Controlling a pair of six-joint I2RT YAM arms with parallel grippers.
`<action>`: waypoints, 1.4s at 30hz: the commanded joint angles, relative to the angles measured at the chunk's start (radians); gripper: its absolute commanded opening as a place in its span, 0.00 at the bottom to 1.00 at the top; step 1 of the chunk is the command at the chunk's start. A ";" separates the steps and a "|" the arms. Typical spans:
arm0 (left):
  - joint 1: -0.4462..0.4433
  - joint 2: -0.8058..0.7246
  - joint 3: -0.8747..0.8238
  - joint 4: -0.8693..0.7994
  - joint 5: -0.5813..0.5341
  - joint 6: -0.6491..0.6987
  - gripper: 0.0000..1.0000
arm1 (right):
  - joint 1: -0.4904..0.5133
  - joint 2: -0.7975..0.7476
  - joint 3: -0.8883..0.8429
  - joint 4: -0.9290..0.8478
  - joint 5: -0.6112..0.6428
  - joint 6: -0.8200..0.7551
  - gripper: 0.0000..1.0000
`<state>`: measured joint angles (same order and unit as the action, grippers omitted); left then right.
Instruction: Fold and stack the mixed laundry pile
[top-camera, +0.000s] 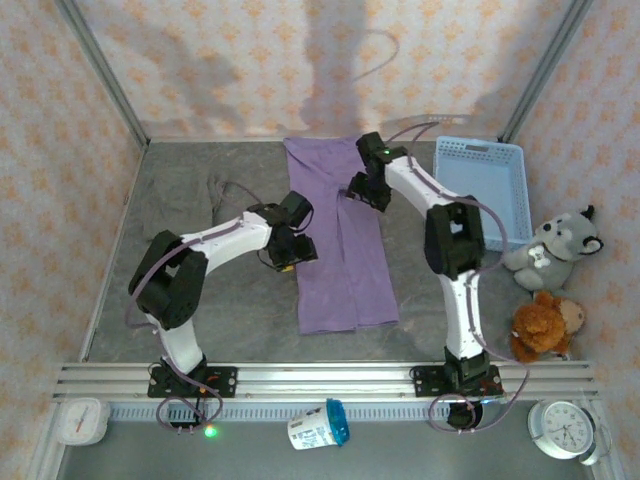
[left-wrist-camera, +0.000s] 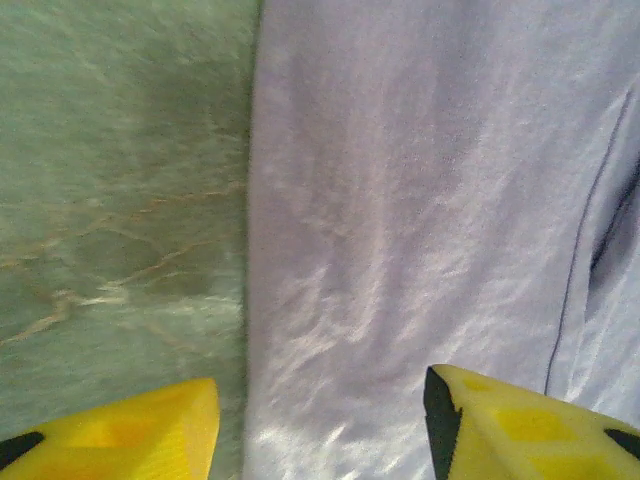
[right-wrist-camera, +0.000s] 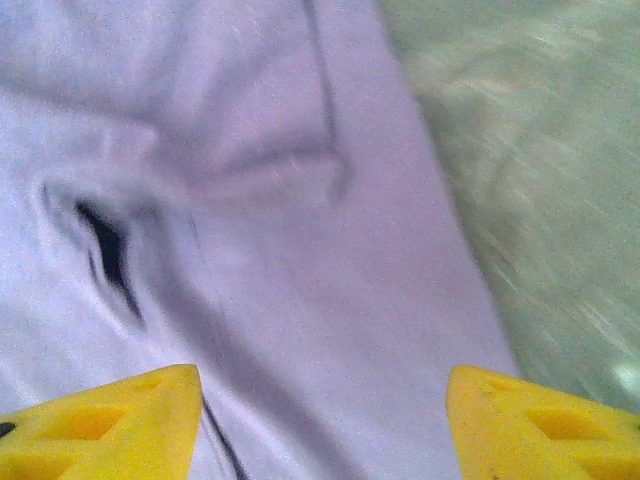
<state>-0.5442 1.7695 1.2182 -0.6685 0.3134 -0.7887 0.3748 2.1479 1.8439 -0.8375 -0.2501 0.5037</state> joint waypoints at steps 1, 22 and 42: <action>0.000 -0.086 0.016 -0.100 -0.011 0.091 0.59 | 0.012 -0.226 -0.171 0.053 0.064 0.005 0.66; -0.336 -0.497 -0.554 0.236 -0.156 -0.523 0.53 | 0.028 -1.000 -1.136 0.097 -0.165 0.042 0.63; -0.530 -0.280 -0.494 0.249 -0.266 -0.693 0.39 | 0.063 -0.982 -1.341 0.273 -0.307 0.090 0.50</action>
<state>-1.0672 1.4696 0.7086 -0.3737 0.1230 -1.4536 0.4252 1.1549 0.5159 -0.6037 -0.5510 0.5732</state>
